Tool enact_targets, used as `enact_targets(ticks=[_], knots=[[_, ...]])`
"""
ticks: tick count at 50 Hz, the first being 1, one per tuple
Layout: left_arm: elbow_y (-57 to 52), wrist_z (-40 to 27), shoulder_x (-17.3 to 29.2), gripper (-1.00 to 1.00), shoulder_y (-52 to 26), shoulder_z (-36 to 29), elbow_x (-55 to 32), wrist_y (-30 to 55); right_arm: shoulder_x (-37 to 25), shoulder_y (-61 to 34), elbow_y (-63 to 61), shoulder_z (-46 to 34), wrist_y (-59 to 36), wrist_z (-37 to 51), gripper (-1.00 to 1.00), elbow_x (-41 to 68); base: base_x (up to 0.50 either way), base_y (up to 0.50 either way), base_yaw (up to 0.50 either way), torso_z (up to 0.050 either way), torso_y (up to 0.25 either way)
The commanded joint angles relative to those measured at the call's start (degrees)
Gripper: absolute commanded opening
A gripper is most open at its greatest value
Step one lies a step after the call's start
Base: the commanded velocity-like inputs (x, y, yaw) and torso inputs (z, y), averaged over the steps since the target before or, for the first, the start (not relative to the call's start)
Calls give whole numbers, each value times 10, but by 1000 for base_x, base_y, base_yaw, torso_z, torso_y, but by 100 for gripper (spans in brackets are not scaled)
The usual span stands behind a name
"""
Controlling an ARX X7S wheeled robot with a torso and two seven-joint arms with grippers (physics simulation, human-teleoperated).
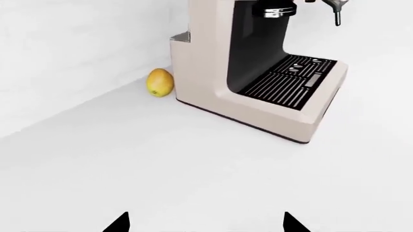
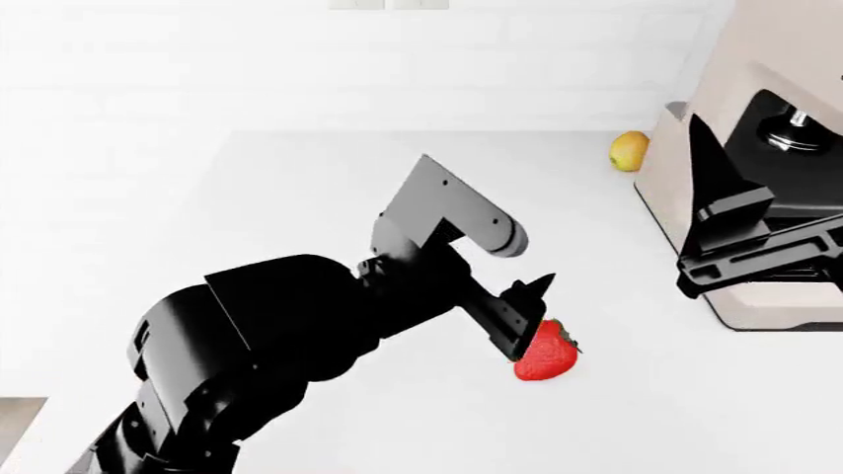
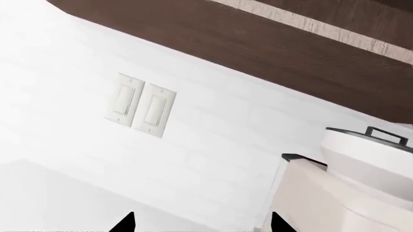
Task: Pick the strawberry from the counter and place it in the cabinet.
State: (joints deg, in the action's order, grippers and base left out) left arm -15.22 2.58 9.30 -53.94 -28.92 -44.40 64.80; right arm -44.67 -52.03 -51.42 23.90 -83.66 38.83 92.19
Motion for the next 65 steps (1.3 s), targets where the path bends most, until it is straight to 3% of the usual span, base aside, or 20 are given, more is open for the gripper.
enact_targets(ticks=[1,12,26,57,65], knots=[[-2,-39,-52,100,6,22,-66,64,0,24,-6,9,12,-8,100,-9,0,0,0,0,0],[-10,-78,-74,100,31,22,-114,93,-4,46,-14,26,24,-43,100,-37,0,0,0,0,0],[84,-18,-44,100,32,-51,-43,-3,0,84,-26,40,38,-80,100,-78,0,0,0,0,0],[190,23,-43,100,40,-101,-16,-81,0,112,-33,25,72,-114,100,-130,0,0,0,0,0],[200,23,-49,100,50,-98,-43,-65,-2,109,-31,16,75,-109,100,-130,0,0,0,0,0]])
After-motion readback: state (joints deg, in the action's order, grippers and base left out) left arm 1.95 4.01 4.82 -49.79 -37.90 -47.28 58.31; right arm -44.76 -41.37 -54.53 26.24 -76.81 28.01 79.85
